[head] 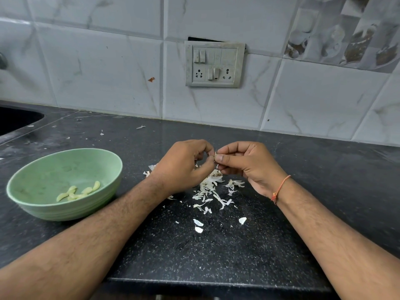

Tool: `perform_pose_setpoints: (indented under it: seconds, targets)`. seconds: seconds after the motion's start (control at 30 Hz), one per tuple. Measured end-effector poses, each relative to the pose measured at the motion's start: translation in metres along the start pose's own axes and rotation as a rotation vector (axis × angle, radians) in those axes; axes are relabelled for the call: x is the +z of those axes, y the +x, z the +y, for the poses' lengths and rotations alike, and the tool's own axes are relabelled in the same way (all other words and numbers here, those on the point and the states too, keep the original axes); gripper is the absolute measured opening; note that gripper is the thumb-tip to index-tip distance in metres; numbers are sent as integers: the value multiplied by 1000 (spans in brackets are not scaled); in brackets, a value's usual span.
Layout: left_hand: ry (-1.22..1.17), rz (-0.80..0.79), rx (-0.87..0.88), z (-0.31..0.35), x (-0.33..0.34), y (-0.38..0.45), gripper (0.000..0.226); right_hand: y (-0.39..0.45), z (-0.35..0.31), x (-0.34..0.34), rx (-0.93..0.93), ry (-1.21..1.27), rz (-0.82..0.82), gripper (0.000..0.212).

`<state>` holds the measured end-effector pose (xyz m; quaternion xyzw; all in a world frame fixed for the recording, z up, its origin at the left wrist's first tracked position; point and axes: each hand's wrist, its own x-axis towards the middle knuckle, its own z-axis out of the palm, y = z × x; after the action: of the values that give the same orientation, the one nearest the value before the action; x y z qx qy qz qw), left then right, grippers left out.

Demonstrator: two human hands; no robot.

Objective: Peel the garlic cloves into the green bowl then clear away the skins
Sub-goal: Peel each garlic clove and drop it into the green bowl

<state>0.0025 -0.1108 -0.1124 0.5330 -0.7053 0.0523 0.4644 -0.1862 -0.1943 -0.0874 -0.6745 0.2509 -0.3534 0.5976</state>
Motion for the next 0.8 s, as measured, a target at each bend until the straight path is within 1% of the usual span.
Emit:
perform_pose_setpoints:
  seconds: [0.17,0.33,0.4,0.5,0.6,0.7,0.8]
  targets:
    - [-64,-19,-62,-3,6,2,7,1,-1,-3,35,28,-25,24]
    - [-98,6,-121,-5,4,3,9,1,1,-4,49,20,-69,21]
    - [-169,27,-156,-8,3,4,8,2,0,-6,31,27,-55,17]
    - [-354,24,-239,-10,3,6,6,3,-3,-11,12,20,-34,16]
    - [-460,2,-276,-7,4,7,12,4,-3,-12,13,1,-33,22]
    - [-453,-20,-290,-7,5,8,13,4,-2,-12,6,-8,-31,23]
    - [-392,-60,-299,-9,6,8,16,5,1,-10,1,-12,-27,22]
